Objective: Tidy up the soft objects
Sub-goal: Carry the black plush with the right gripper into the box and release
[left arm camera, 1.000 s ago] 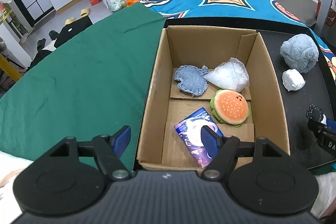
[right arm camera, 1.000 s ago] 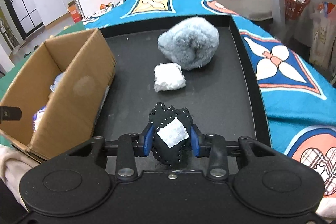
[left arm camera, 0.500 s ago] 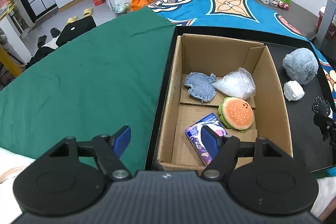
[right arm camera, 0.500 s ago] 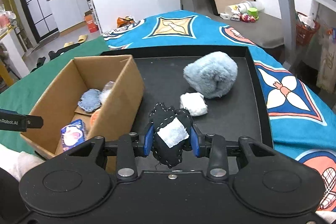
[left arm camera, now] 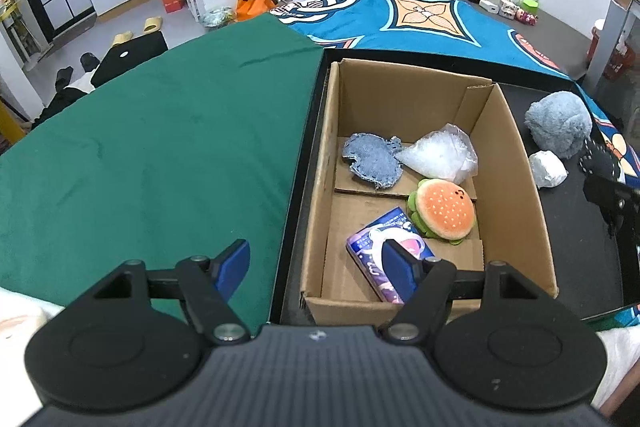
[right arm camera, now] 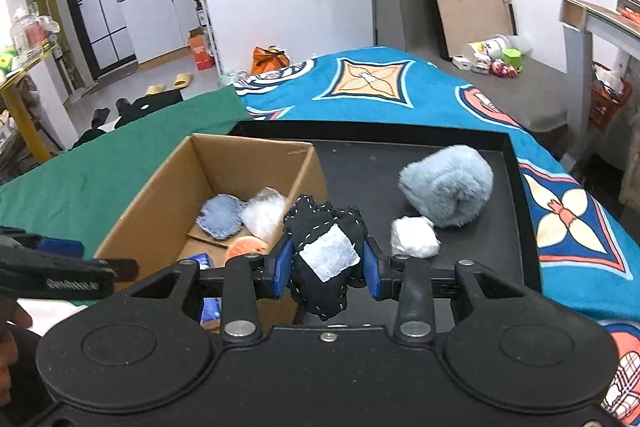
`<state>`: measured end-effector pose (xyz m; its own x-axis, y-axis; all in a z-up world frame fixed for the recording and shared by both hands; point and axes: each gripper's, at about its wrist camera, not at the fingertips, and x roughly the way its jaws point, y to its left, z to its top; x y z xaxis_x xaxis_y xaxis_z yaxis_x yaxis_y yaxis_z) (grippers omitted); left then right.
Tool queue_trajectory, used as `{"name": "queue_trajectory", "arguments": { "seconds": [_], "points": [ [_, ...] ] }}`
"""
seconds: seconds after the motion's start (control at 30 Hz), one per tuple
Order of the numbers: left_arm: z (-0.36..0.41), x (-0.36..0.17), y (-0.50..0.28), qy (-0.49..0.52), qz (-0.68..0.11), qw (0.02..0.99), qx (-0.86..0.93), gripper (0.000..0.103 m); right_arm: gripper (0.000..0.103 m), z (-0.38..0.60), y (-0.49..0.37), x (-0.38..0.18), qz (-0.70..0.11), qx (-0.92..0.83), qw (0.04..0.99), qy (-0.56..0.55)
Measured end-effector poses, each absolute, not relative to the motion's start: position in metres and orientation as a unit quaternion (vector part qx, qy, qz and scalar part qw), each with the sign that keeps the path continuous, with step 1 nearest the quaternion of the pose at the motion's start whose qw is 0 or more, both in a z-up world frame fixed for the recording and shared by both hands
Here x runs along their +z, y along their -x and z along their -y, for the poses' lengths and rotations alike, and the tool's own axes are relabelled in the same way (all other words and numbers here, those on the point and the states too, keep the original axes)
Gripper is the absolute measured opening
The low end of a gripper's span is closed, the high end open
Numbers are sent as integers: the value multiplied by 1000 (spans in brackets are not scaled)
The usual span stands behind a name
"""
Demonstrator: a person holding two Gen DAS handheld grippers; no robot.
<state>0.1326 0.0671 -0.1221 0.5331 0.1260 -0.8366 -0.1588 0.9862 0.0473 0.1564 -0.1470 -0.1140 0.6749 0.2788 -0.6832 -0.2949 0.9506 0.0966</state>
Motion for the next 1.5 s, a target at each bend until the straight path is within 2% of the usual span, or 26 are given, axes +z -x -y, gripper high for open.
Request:
{"name": "queue_trajectory", "arguments": {
  "seconds": [0.17, 0.37, 0.5, 0.57, 0.63, 0.73, 0.8, 0.87, 1.5],
  "points": [
    [-75, -128, -131, 37, -476, 875, 79, 68, 36, 133, -157, -107, -366, 168, 915, 19],
    [-82, -130, -129, 59, -472, 876, 74, 47, 37, 113, -158, -101, -365, 181, 913, 28],
    [-86, -132, -128, 69, -473, 875, 70, 29, 37, 100, -158, -102, -366, 191, 910, 34],
    [-87, -132, -127, 73, -471, 877, 68, 24, 37, 93, -157, -102, -367, 197, 908, 38],
    [-88, -133, -128, 78, -470, 877, 65, 18, 38, 87, -156, -103, -369, 203, 906, 42],
    [-91, -134, -128, 84, -472, 875, 62, 11, 46, 80, -155, -105, -374, 211, 902, 46],
    [-92, -134, -128, 87, -471, 875, 64, 10, 56, 77, -154, -107, -381, 215, 898, 47],
    [-93, -134, -127, 88, -470, 876, 63, 10, 58, 78, -154, -107, -386, 206, 898, 44],
    [-89, -127, -130, 84, -471, 875, 78, 12, 59, 118, -165, -116, -396, 172, 902, 20]
  ]
}}
